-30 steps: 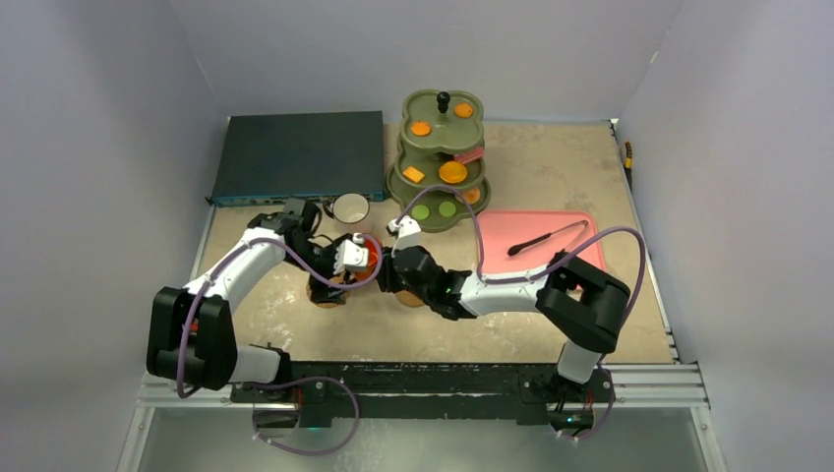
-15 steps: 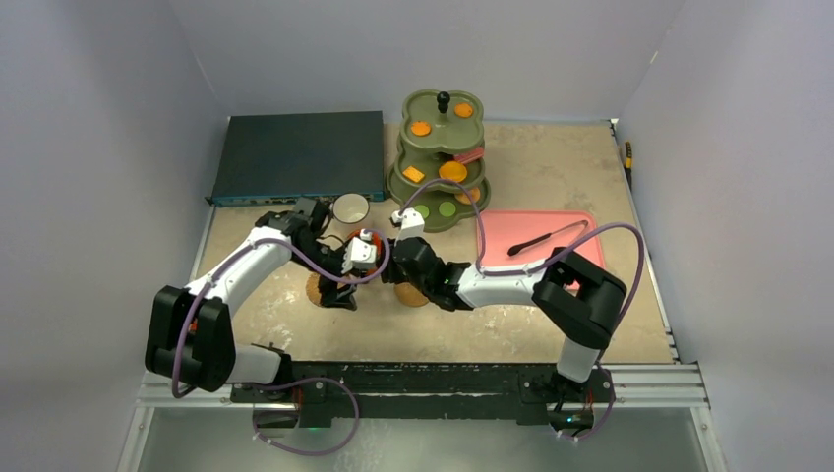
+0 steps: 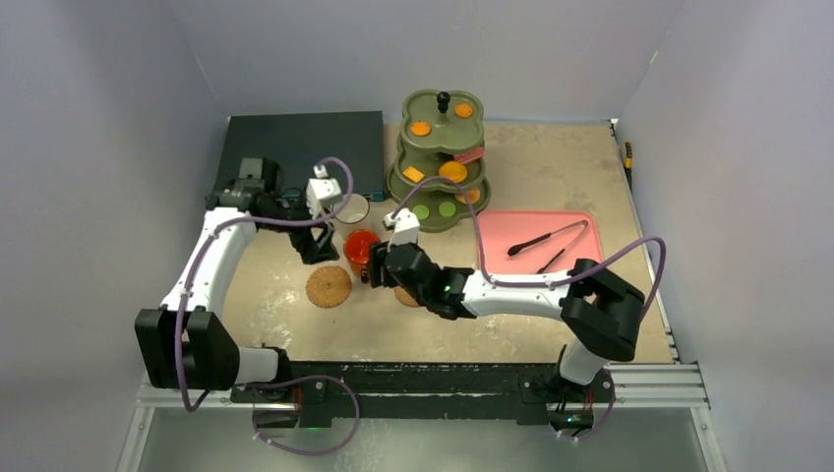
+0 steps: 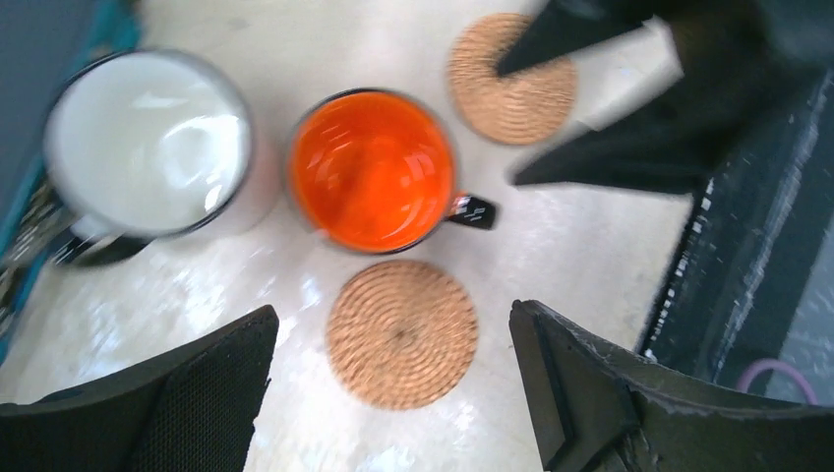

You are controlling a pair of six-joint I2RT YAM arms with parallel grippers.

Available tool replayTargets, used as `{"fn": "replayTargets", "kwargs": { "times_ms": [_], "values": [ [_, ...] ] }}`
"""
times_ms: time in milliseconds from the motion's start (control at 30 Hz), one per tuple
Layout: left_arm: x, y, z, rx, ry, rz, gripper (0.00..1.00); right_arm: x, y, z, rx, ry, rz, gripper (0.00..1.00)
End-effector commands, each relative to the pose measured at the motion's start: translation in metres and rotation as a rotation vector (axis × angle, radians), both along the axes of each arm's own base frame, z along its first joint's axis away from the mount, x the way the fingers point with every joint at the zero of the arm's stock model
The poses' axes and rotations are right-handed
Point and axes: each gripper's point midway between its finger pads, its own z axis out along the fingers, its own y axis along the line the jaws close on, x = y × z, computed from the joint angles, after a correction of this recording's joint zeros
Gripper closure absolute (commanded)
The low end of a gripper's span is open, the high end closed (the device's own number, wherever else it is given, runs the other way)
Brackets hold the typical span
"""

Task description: Serve the afternoon tea

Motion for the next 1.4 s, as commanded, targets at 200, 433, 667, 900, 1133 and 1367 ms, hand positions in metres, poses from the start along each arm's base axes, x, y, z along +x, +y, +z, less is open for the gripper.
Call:
{"fn": "replayTargets", "kwargs": {
  "times_ms": [200,433,667,900,1133,1367],
  "values": [
    [0.061,0.072,0.012,0.078,0.121,0.446,0.11,-0.023,0.038,-0.012,-0.169,0.014,0.046,0.41],
    [0.076,0.095,0.014,0.103,0.077,0.594,0.11,-0.016,0.046,-0.026,-0.248,-0.001,0.054,0.46],
    [0.078,0.098,0.014,0.097,0.076,0.626,0.10,-0.008,0.048,-0.036,-0.326,-0.042,0.069,0.56],
    [0.075,0.098,0.015,0.100,0.066,0.616,0.10,0.007,0.034,-0.027,-0.385,-0.113,0.071,0.82],
    [0.068,0.099,0.008,0.113,0.058,0.610,0.10,0.014,0.017,-0.013,-0.380,-0.138,0.094,1.00],
    [0.068,0.099,0.009,0.113,0.048,0.605,0.10,0.003,0.003,0.019,-0.282,-0.163,0.122,1.00]
  ]
}}
